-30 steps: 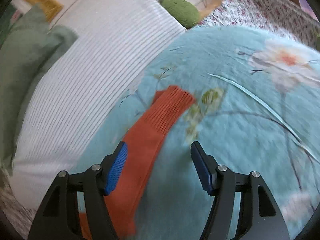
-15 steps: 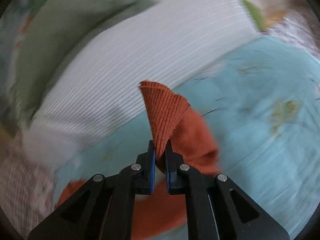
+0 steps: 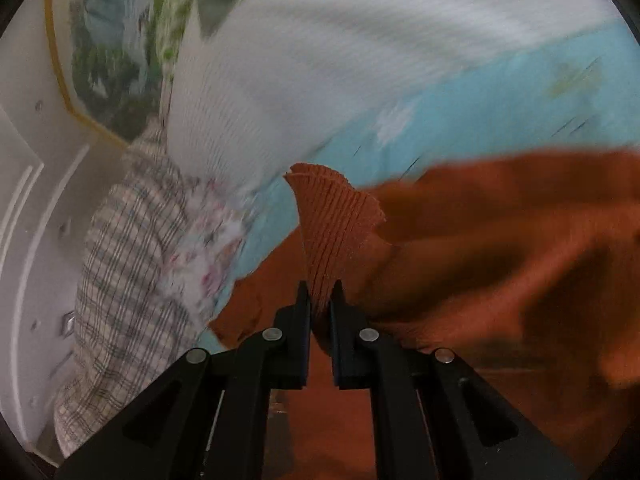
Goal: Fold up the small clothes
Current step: 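Carry the sleeve across the sweater body with the right gripper and release, then grasp the other sleeve cuff with the left gripper and fold it across the body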
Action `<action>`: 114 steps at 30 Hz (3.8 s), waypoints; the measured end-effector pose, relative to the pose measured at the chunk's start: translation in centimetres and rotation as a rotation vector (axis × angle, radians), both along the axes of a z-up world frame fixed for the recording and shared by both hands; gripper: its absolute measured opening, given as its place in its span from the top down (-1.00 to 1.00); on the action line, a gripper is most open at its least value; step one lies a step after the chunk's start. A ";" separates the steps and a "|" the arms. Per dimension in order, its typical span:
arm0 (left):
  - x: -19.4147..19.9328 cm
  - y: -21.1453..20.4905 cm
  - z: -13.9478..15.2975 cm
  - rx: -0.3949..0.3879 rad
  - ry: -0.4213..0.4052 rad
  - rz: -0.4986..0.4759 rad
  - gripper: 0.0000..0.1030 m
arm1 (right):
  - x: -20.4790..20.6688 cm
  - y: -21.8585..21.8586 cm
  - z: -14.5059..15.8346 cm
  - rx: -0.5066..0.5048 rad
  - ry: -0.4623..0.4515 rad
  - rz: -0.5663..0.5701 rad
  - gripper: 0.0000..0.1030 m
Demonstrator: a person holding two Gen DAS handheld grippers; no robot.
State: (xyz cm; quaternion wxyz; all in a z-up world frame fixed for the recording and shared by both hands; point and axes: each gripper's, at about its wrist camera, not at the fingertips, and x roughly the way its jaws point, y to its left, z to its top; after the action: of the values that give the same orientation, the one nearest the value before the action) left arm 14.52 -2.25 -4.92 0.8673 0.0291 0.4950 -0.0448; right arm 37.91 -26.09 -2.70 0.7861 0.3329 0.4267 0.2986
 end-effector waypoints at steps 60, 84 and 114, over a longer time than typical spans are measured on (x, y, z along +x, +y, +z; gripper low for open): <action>20.0 8.6 -2.1 -0.229 -0.146 0.081 0.89 | -5.2 -14.0 0.8 -0.367 0.078 -0.313 -0.21; 18.2 10.0 -2.5 -0.221 -0.134 0.097 0.67 | -6.5 -8.3 -0.3 -0.522 0.061 -0.207 -0.09; 18.2 18.0 -1.0 -0.116 -0.107 0.210 0.87 | -14.2 -2.8 0.5 -0.332 0.092 -0.145 -0.21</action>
State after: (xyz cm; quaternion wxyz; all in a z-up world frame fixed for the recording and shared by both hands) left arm 32.71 15.77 -5.90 0.8925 -0.0709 0.4451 0.0191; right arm 23.72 -28.86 -2.20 0.8294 0.2420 0.4804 0.1510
